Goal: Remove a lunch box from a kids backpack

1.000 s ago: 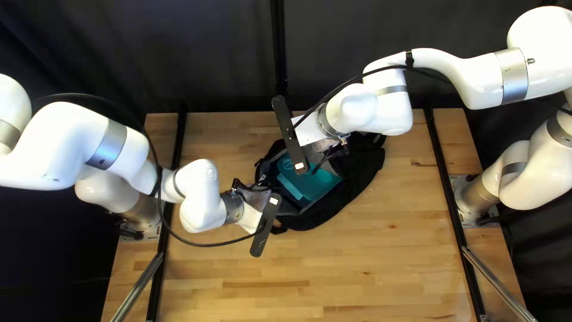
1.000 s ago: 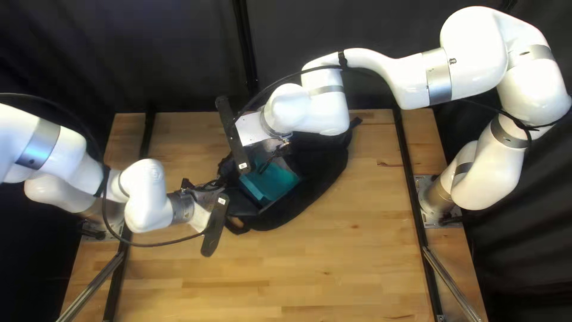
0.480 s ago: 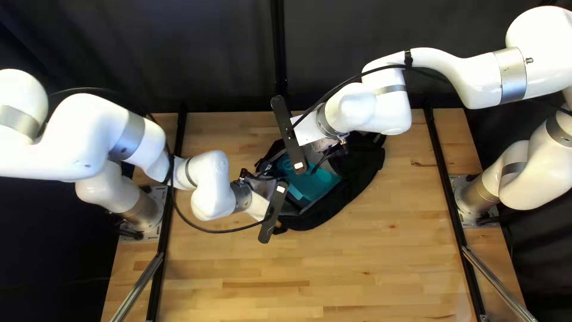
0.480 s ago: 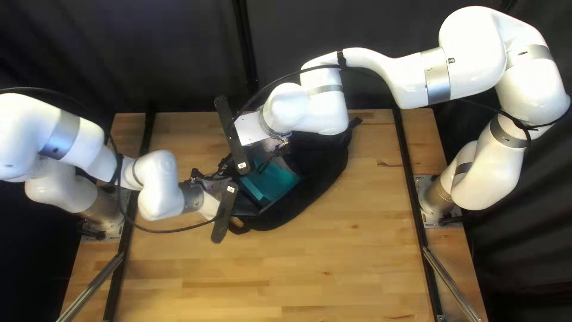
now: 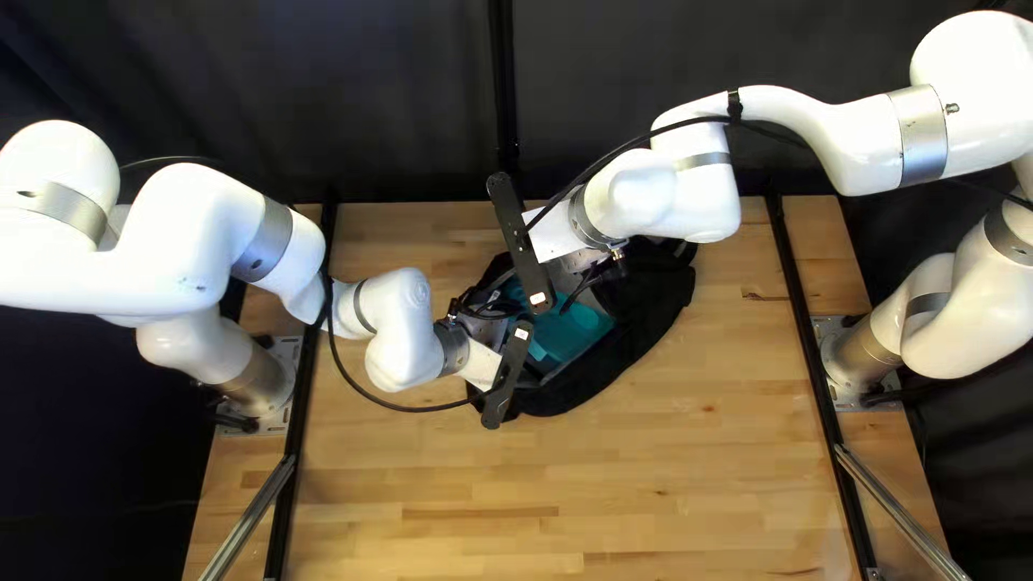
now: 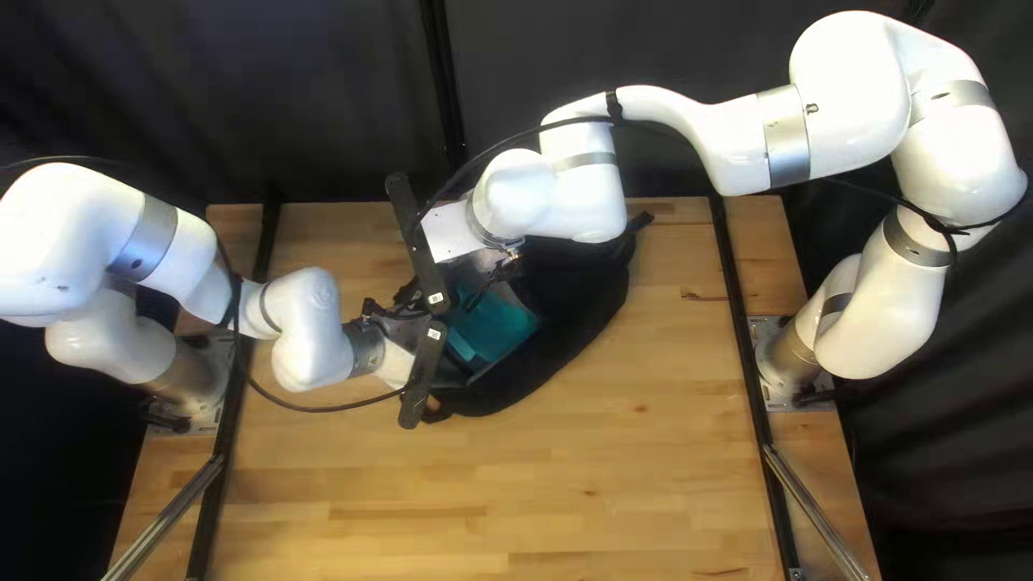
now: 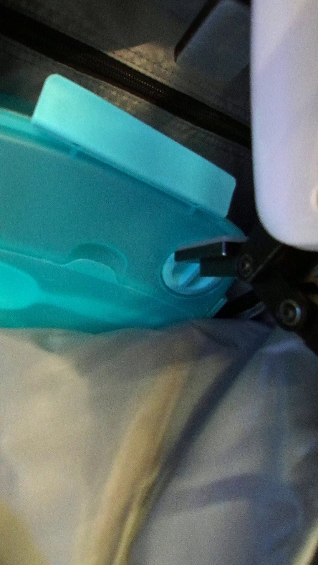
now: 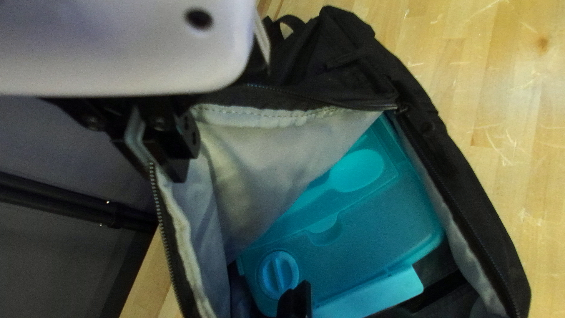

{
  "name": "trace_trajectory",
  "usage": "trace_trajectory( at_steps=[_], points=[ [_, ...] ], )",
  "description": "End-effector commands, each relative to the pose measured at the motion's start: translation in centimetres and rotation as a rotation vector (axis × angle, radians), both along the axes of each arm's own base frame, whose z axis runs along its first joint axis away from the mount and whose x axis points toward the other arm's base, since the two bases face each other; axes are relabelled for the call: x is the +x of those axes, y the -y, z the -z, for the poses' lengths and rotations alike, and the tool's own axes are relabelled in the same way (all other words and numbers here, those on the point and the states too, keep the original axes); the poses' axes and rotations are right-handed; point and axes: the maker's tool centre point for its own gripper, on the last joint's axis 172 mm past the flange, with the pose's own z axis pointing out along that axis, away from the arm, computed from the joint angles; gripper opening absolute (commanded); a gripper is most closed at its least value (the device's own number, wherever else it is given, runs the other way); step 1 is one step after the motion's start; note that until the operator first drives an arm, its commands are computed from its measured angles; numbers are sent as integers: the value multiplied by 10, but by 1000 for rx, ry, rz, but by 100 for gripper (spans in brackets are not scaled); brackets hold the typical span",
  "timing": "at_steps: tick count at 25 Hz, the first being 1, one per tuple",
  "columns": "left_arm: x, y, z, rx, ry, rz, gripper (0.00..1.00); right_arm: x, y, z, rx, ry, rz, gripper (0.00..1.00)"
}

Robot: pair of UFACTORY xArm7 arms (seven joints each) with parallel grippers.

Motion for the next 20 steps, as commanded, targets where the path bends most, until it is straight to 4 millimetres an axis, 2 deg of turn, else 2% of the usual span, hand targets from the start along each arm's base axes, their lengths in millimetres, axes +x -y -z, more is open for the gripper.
trace_trajectory(
  at_steps=[1, 11, 20],
  points=[
    [7, -4, 2, 1, 10, 4, 100, 0, 0, -1, -1, -6, 1, 0],
    [9, -12, 14, -12, 22, 4, 100, 1, 0, -6, 1, -12, 6, 0],
    [14, -14, 17, -51, -14, 43, 100, 3, 2, -4, 5, -14, 4, 0]
  ],
)
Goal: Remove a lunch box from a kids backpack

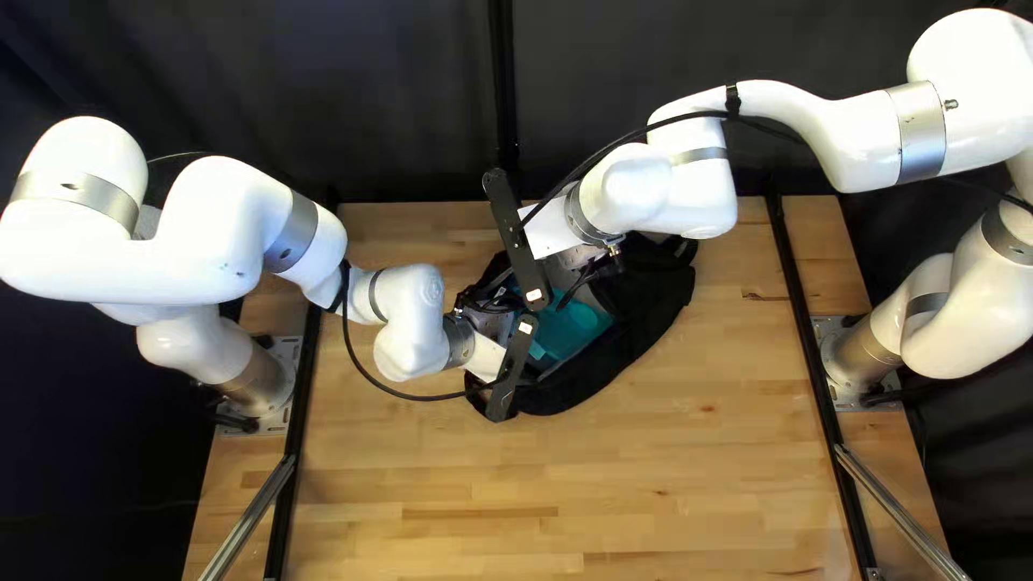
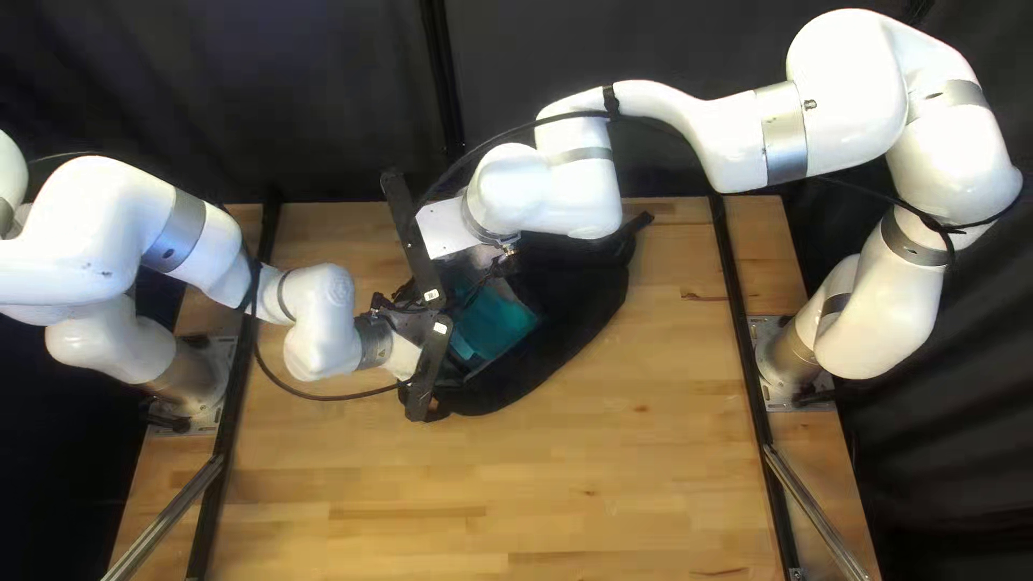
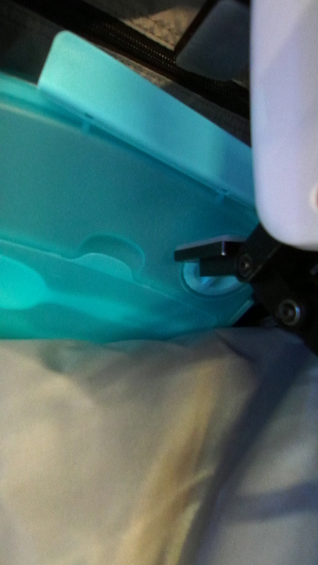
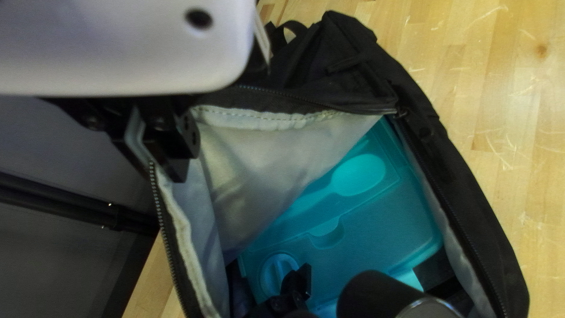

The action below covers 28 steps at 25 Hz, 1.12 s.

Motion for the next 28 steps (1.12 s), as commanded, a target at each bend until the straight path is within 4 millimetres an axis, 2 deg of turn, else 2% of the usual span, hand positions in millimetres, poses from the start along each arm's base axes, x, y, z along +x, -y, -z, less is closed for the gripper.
trace_trajectory(
  at_steps=[1, 4, 5, 6, 8, 9, 10, 12, 20, 28],
  points=[
    [3, -5, 1, -22, -16, -3, 100, 0, 0, 0, 1, -1, 0, 0],
    [5, -6, 1, -30, -18, -11, 100, 2, -1, -1, 2, -2, 0, 0],
    [6, -6, 1, -31, -18, -11, 92, 2, -1, -1, 2, -2, -1, 0],
    [5, -6, 0, -31, -18, -13, 77, 2, -1, -1, 2, -3, -1, 0],
    [4, -7, -2, -30, -18, -15, 63, 3, -1, -1, 1, -3, -3, 0],
    [3, -8, -3, -28, -16, -16, 51, 3, 0, -1, 1, -3, -4, 0],
    [2, -8, -3, -27, -16, -17, 12, 3, 0, -1, 1, -3, -4, 0],
    [2, -9, -3, -23, -14, -21, 0, 5, -1, 0, 0, -4, -7, 0],
    [1, -8, -8, 0, -2, -38, 0, 7, -1, -4, -5, -5, -11, 0],
    [-32, 21, -48, 51, 8, -29, 0, 3, 9, -3, -11, -2, 4, 0]
  ],
)
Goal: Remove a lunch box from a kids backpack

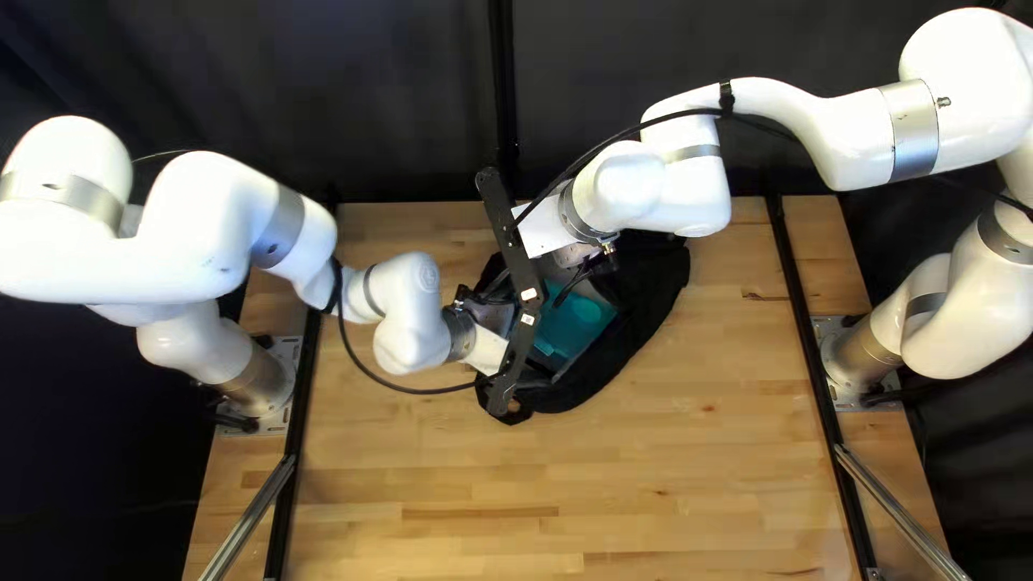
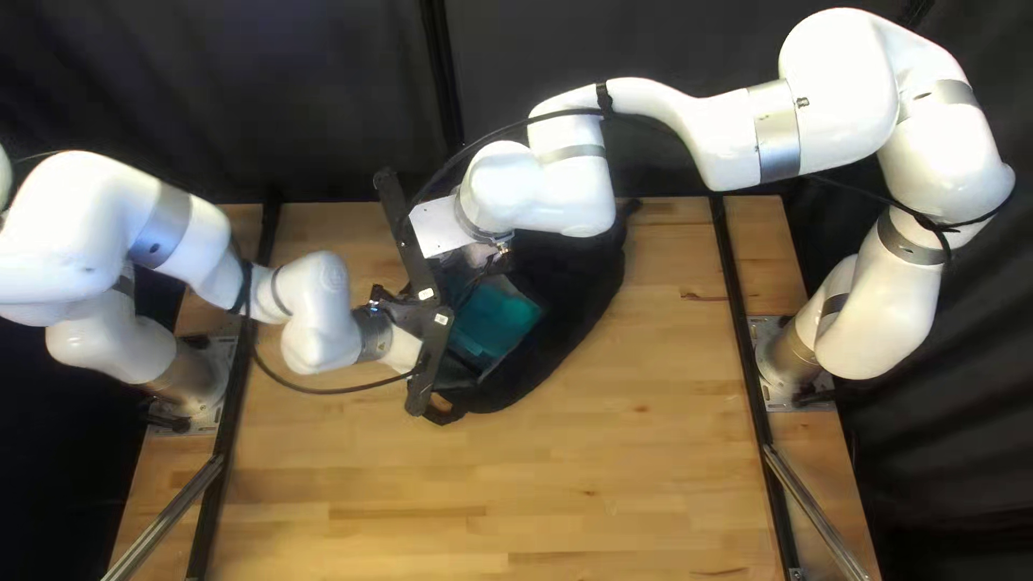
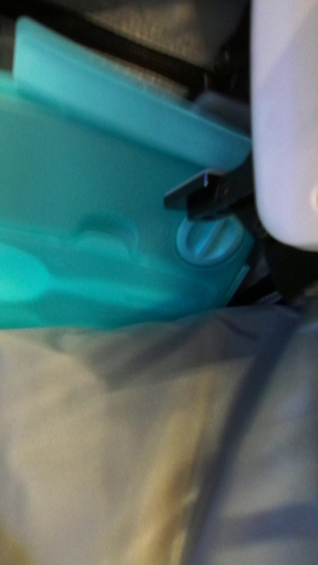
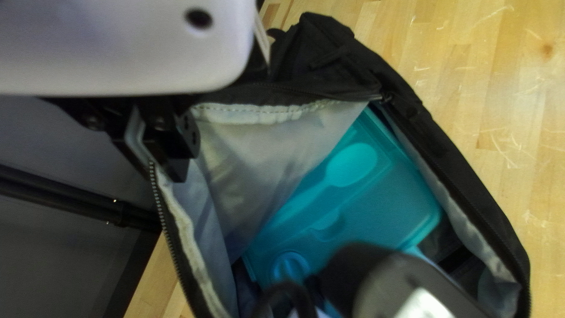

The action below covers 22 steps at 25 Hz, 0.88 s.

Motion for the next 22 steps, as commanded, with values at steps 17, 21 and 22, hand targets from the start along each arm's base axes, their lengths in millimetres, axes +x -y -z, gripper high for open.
trace_trajectory(
  at_steps=[17, 21, 22],
  points=[
    [-33, 23, -58, 47, -18, 14, 0, 1, 4, 10, -2, 5, 4, 0],
    [-26, 21, -69, 37, -19, -1, 0, 12, 2, 18, 7, 8, -9, 0],
    [-25, 22, -71, 36, -19, -3, 0, 13, 2, 18, 8, 8, -11, 0]
  ],
)
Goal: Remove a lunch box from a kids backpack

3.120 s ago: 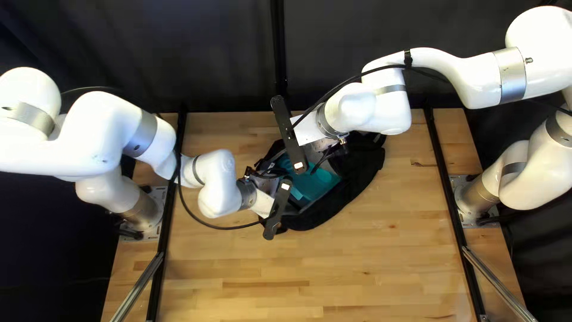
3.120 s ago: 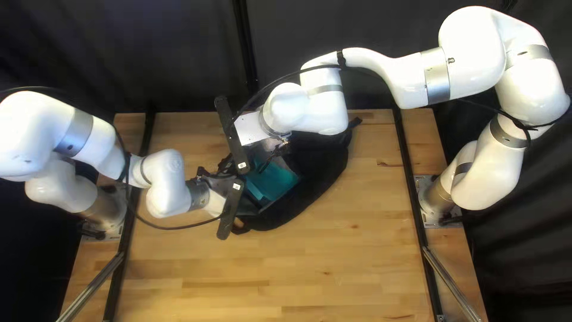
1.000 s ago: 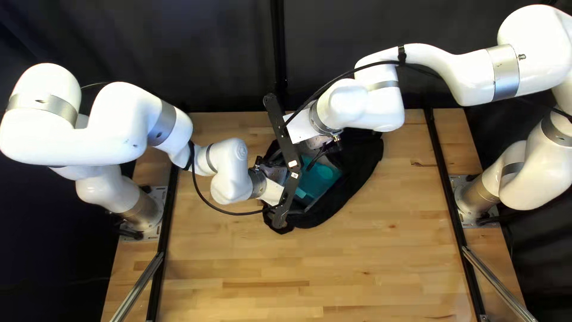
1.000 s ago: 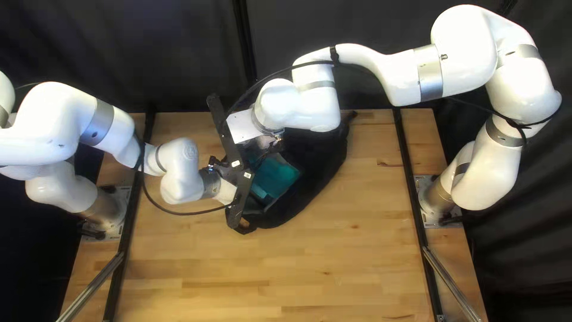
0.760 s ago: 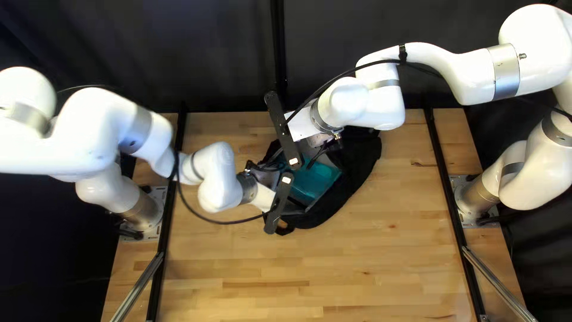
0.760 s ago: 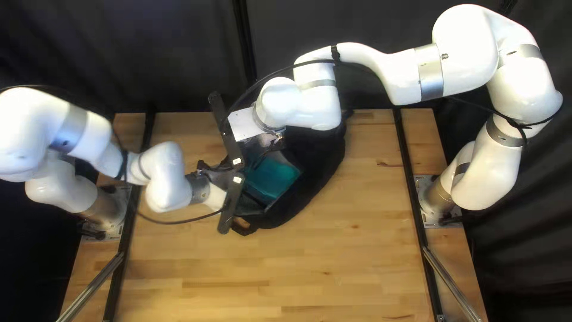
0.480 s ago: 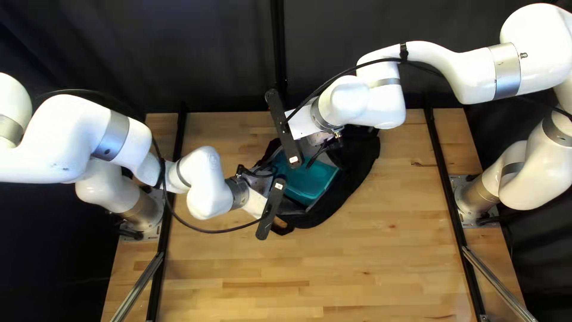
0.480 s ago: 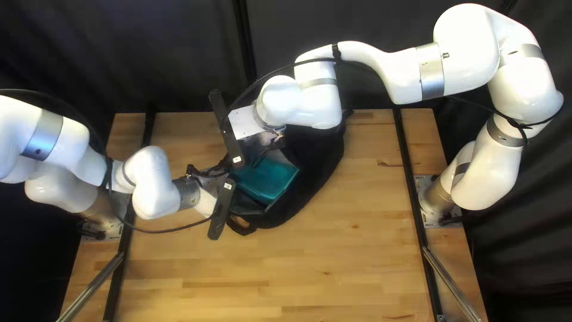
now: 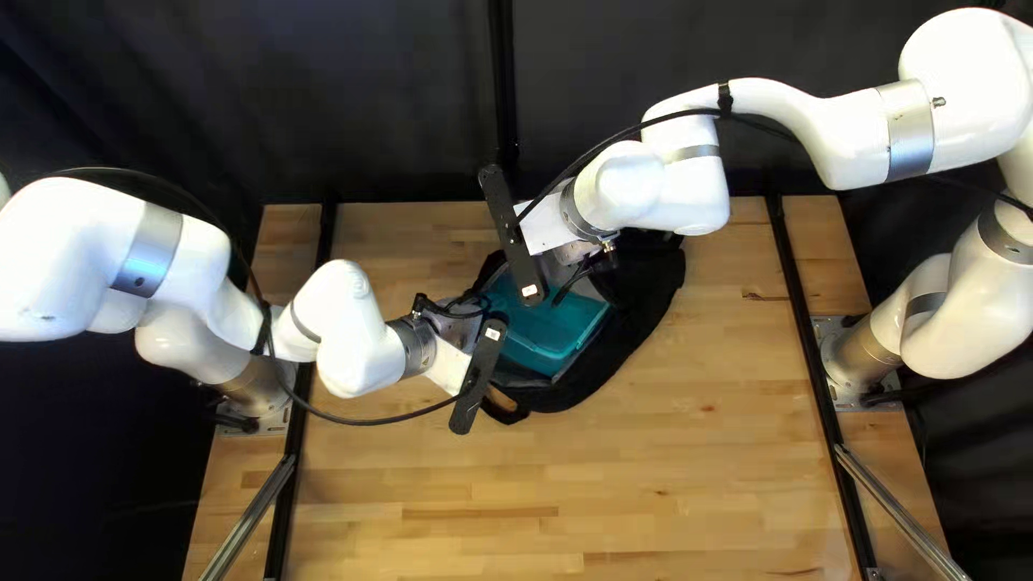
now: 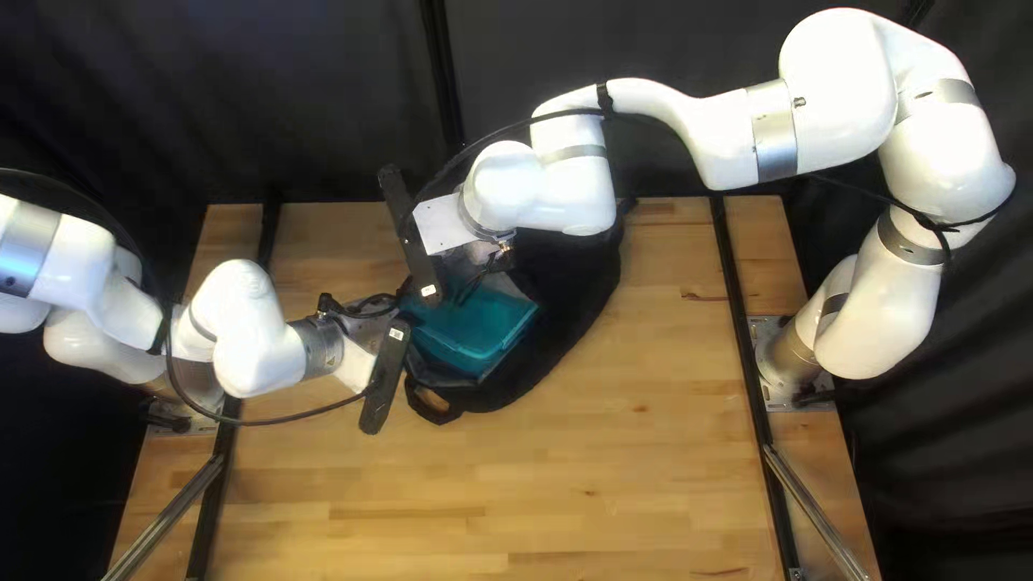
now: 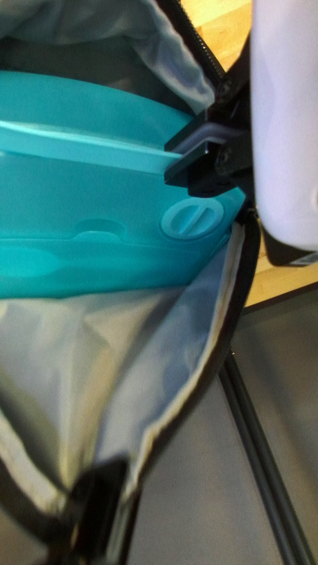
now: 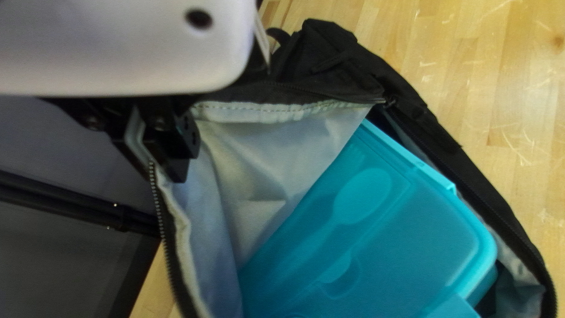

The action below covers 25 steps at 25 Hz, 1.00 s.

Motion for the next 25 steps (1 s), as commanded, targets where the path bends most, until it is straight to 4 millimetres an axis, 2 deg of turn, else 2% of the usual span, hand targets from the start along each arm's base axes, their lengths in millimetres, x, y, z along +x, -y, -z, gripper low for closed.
trace_trajectory(
  at_steps=[1, 8, 20, 25],
  points=[
    [6, 2, -12, -7, 2, -10, 0, 6, 0, 5, 6, 2, -10, 0],
    [-10, 11, -38, 1, -7, -28, 0, -10, 4, 6, 6, 5, 0, 0],
    [-29, 34, -75, 14, -13, -46, 0, -17, 11, -1, -7, 2, 7, 0],
    [-42, 49, -96, 26, -67, -73, 0, -42, 19, -3, -16, -3, 27, 0]
  ],
)
